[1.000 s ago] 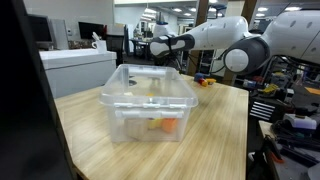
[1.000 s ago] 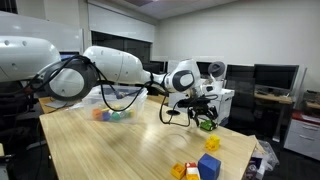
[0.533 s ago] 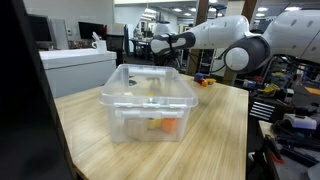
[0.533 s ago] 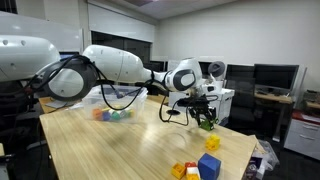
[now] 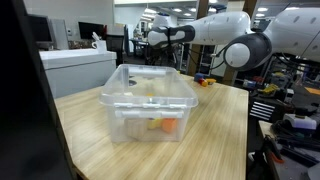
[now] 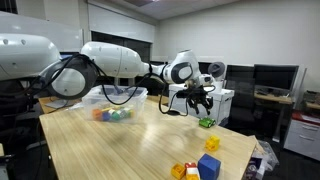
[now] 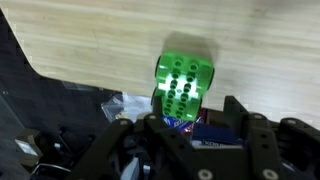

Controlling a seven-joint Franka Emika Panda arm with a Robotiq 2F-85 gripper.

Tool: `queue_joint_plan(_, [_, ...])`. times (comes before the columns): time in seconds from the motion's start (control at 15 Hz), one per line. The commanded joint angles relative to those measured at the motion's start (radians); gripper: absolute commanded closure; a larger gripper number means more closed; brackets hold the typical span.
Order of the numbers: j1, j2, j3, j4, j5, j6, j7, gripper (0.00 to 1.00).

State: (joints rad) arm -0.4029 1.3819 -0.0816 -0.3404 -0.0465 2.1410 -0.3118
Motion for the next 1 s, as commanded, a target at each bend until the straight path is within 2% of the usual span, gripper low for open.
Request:
queue_joint_plan(0.0, [0.014, -0.053, 0.051, 0.001, 0.02, 0.043, -0.115, 0.6])
queue_joint_plan(0.13, [0.023, -0.07, 0.069, 0.001, 0.019, 0.058, -0.166, 0.6])
queue_joint_plan(0.27, [0.022, -0.076, 0.065, -0.008, 0.011, 0.051, -0.162, 0.6])
queue_joint_plan(0.33, [0.019, -0.076, 0.058, -0.013, 0.005, 0.045, -0.16, 0.1])
queue_joint_plan(0.4, [0.016, -0.071, 0.049, -0.014, -0.002, 0.051, -0.151, 0.09])
queue_joint_plan(0.47, [0.011, -0.067, 0.034, -0.023, -0.01, 0.05, -0.136, 0.02])
queue_joint_plan(0.53, [0.007, -0.062, 0.022, -0.03, -0.019, 0.051, -0.131, 0.01])
queue_joint_plan(0.73, [-0.003, -0.044, -0.014, -0.044, -0.038, 0.053, -0.123, 0.0])
queue_joint_plan(0.93, [-0.004, -0.019, -0.017, -0.048, -0.035, 0.056, -0.136, 0.0])
